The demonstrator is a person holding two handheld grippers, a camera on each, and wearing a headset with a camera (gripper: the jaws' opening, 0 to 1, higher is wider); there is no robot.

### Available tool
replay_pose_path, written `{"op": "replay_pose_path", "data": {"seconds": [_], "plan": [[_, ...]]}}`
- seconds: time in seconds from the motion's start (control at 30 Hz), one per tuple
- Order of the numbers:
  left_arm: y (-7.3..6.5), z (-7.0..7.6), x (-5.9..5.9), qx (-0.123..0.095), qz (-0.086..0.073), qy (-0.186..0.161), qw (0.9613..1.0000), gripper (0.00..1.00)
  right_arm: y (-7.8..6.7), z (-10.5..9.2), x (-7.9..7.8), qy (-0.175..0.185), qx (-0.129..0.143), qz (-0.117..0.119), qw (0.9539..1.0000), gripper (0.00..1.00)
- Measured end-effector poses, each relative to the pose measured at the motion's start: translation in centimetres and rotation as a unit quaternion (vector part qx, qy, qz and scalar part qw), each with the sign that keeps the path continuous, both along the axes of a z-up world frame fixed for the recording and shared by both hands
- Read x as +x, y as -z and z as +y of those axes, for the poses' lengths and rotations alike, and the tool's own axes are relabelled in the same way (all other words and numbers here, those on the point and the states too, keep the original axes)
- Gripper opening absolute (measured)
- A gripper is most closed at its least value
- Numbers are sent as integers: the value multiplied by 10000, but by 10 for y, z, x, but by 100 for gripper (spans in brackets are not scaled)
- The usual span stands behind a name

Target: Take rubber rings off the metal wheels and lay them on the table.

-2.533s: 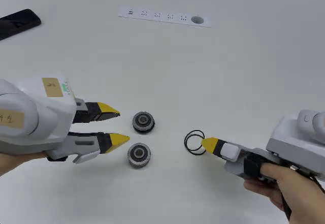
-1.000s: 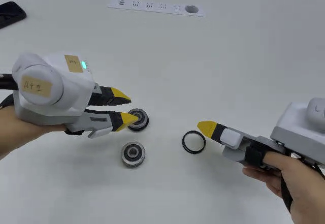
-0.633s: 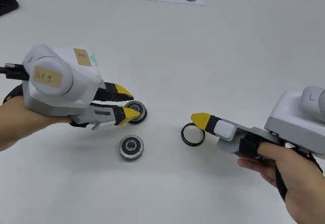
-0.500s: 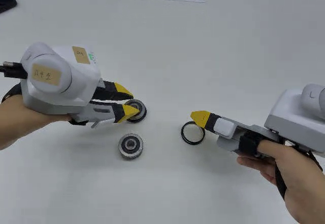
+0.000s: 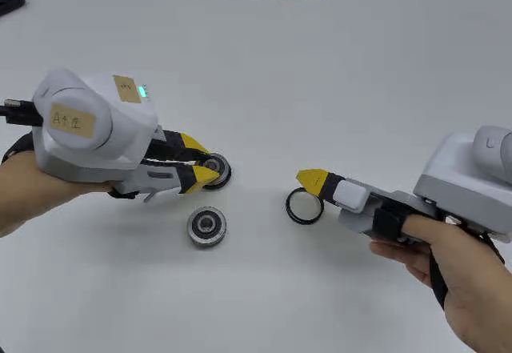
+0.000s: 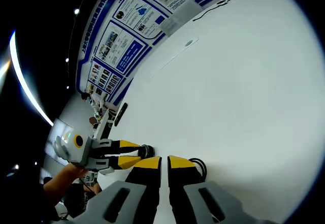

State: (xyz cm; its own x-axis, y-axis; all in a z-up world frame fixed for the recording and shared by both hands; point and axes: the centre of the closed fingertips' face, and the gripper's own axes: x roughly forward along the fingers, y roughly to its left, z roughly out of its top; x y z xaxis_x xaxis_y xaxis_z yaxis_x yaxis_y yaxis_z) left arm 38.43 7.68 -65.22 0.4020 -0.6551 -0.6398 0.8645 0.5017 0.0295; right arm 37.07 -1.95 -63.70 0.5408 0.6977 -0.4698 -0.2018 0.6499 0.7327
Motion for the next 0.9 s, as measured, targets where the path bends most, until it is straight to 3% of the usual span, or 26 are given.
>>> {"op": "replay_pose_path", "data": {"seconds": [0.03,0.07,0.1,0.43,0.47,0.5,0.67,0.9], "plan": [[0,0,0,37,-42,71,10000,15,0,1,-1,-4,15,11,10000,6],[-1,-1,0,116,-188,182,9996,14,-1,3,-1,-23,27,9,10000,6],[0,-1,-3,128,-113,175,9997,14,-1,3,-1,-34,32,4,10000,6],[-1,-2,-3,243,-168,302,9991,13,-8,17,3,-172,222,-48,9996,6],[-1,-2,-4,348,-273,393,9982,13,-9,19,3,-210,231,-66,9995,6],[-1,-3,-4,499,-500,567,9959,13,-8,21,4,-256,246,-83,9993,6],[-1,-2,-3,400,-351,473,9975,12,-7,31,5,-516,314,-136,9981,11],[0,-1,-2,265,-176,527,9981,12,-13,53,9,-955,438,-447,9935,21]]}}
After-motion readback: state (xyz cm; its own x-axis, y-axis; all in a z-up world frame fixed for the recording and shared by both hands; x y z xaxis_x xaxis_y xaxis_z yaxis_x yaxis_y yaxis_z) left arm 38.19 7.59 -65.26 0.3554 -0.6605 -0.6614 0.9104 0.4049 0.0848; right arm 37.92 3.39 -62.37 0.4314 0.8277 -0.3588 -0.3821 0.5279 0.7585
